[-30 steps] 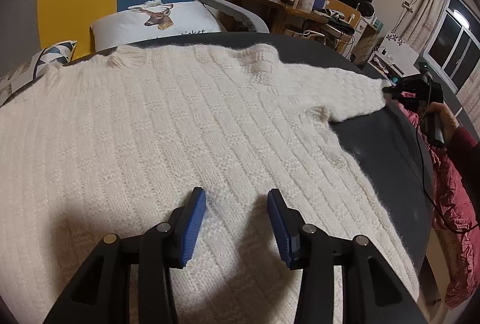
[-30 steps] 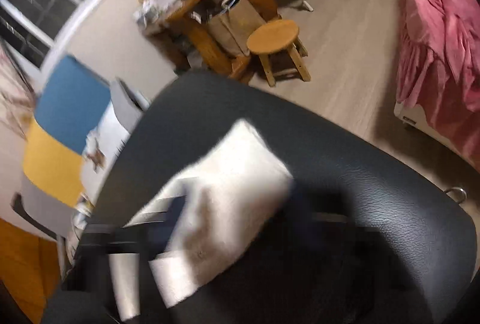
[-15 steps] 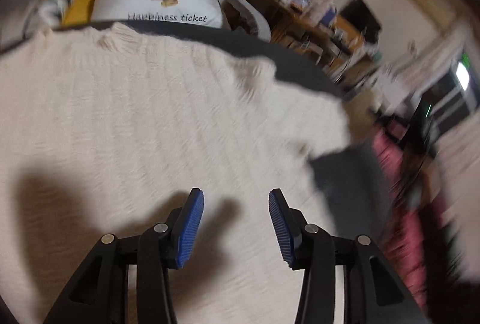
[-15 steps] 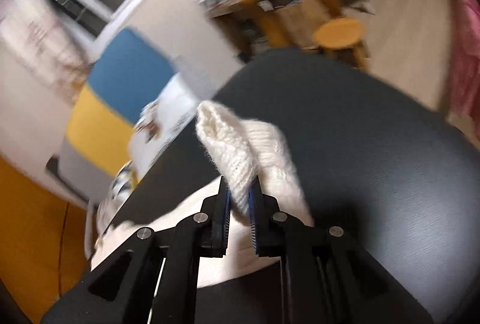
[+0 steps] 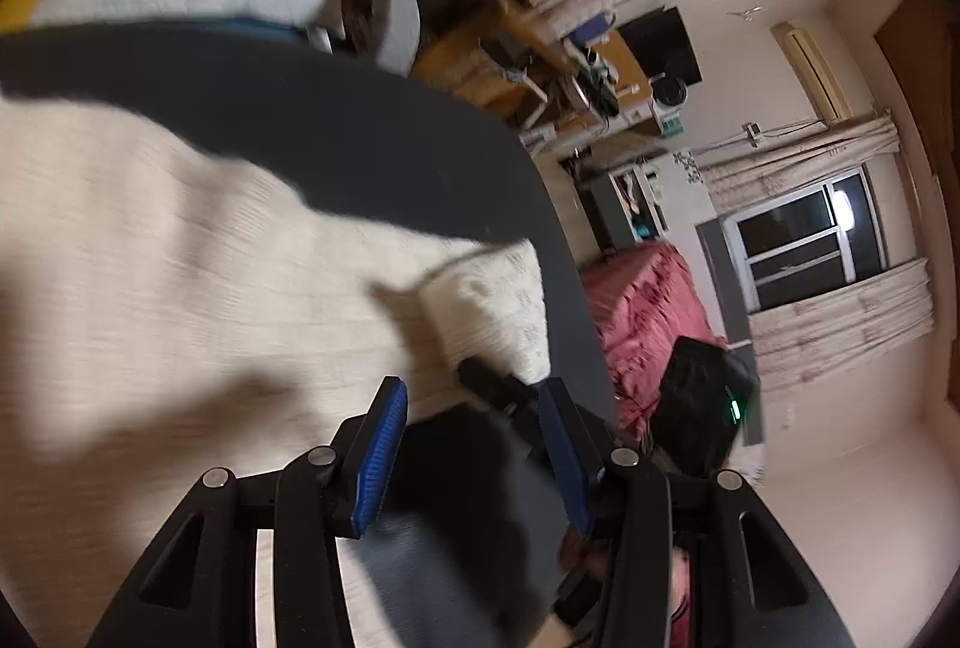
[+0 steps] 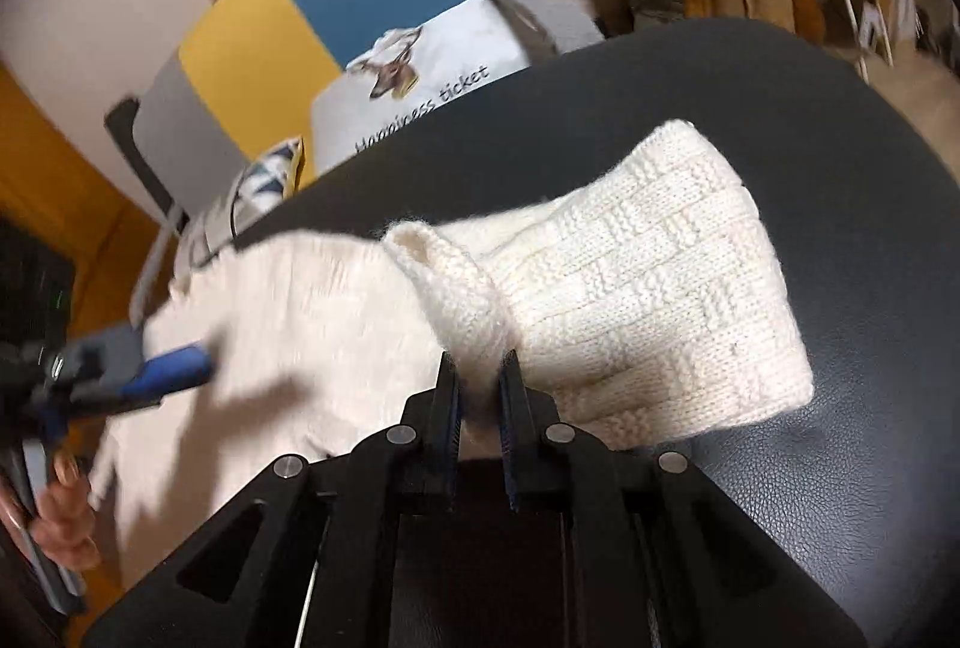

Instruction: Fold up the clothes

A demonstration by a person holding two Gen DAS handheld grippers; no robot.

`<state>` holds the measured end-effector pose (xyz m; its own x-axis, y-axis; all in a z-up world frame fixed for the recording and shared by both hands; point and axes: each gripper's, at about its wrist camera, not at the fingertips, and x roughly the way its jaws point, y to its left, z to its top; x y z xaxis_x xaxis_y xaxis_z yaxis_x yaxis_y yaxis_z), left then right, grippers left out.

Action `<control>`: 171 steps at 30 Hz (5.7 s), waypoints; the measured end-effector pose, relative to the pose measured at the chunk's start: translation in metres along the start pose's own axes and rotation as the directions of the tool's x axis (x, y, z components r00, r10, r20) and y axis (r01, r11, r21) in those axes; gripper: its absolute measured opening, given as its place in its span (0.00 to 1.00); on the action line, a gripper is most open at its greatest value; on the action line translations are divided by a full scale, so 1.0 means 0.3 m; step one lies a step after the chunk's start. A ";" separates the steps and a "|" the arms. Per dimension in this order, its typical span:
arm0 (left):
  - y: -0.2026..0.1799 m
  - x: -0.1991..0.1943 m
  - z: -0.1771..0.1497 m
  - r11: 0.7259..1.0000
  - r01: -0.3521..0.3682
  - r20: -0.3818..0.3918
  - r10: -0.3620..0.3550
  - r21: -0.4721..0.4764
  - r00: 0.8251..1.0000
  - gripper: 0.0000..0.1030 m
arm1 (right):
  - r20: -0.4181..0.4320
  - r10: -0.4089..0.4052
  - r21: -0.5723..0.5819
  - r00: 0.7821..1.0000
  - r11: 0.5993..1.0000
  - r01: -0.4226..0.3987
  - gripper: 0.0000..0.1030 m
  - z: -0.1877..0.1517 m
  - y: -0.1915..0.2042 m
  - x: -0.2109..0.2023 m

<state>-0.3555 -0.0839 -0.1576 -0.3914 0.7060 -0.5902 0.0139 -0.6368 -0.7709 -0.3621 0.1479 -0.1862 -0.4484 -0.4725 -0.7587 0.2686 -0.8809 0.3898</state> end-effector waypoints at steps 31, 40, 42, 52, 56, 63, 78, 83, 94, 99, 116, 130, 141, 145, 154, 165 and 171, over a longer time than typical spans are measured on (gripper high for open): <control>-0.075 0.057 0.049 0.992 -0.109 0.044 0.106 0.063 0.993 0.12 | 0.109 -0.111 -0.188 0.988 0.973 0.131 0.62 -0.144 0.093 -0.215; -0.184 -0.176 0.120 0.971 -0.140 0.206 0.099 0.195 0.974 0.11 | 0.086 0.078 0.131 0.993 0.987 -0.089 0.63 -0.360 -0.060 -0.329; -0.179 -0.246 0.141 0.970 -0.141 0.242 0.091 0.196 0.966 0.11 | 0.083 0.099 0.158 0.992 0.981 -0.111 0.63 -0.417 -0.048 -0.325; 0.024 -0.588 0.131 0.973 -0.203 0.361 0.152 0.107 0.920 0.10 | 0.059 0.167 0.207 0.984 0.963 -0.175 0.63 -0.478 0.031 -0.248; 0.066 -0.596 0.117 0.974 -0.205 0.348 0.160 0.097 0.924 0.11 | 0.078 0.201 0.177 0.976 0.961 -0.212 0.63 -0.438 0.111 -0.214; 0.040 -0.625 0.111 0.984 -0.128 0.349 0.077 0.123 0.934 0.10 | 0.083 0.242 -0.026 0.967 0.970 -0.240 0.63 -0.319 0.322 -0.118; -0.115 -0.793 0.158 0.967 -0.060 0.451 -0.062 0.250 0.890 0.11 | 0.132 0.197 0.123 0.971 0.969 -0.213 0.78 -0.211 0.314 0.073; -0.049 -0.819 0.170 0.975 -0.084 0.466 -0.023 0.208 0.885 0.11 | 0.150 0.177 0.120 0.973 0.973 -0.196 0.80 -0.217 0.335 0.096; 0.180 -0.903 0.090 0.976 -0.174 0.466 0.093 0.133 0.880 0.11 | 0.193 0.136 0.143 0.972 0.976 -0.165 0.80 -0.215 0.320 0.095; 0.343 -0.908 0.024 0.976 -0.214 0.433 0.173 0.048 0.884 0.10 | 0.181 0.099 0.152 0.979 0.980 -0.127 0.80 -0.193 0.322 0.120; 0.740 -0.911 -0.113 0.952 -0.202 0.299 0.267 -0.232 0.916 0.21 | 0.147 0.046 0.114 0.988 0.991 -0.063 0.80 -0.211 0.349 0.129; 0.775 -0.755 -0.167 0.957 -0.084 0.232 0.152 -0.277 0.961 0.15 | 0.147 0.033 0.111 0.989 0.993 -0.050 0.82 -0.217 0.348 0.135; 0.601 -0.849 -0.129 0.980 -0.145 0.412 0.189 -0.134 0.892 0.03 | 0.140 0.023 0.097 0.990 0.995 -0.037 0.82 -0.213 0.366 0.116; 0.553 -0.916 -0.099 0.978 -0.184 0.464 0.206 -0.094 0.861 0.02 | 0.136 0.028 0.091 0.990 0.995 -0.041 0.82 -0.210 0.371 0.109; 0.538 -1.015 -0.093 0.954 -0.297 0.516 0.279 -0.049 0.810 0.02 | 0.135 0.074 0.033 0.988 0.996 -0.079 0.82 -0.208 0.423 0.096; 0.696 -0.881 -0.160 0.894 -0.439 0.378 0.438 -0.088 0.816 0.02 | 0.124 0.083 0.059 0.989 0.994 -0.091 0.83 -0.211 0.413 0.121; 0.776 -0.832 -0.216 0.891 -0.442 0.313 0.452 -0.106 0.835 0.03 | 0.150 0.191 0.148 0.970 0.966 -0.213 0.85 -0.230 0.346 0.048</control>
<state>-0.1951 -0.3882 -0.2052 -0.6090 0.2050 -0.7662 0.2829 -0.8463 -0.4513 -0.2817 0.0519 -0.1926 -0.5114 -0.6310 -0.5834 0.2290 -0.7544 0.6151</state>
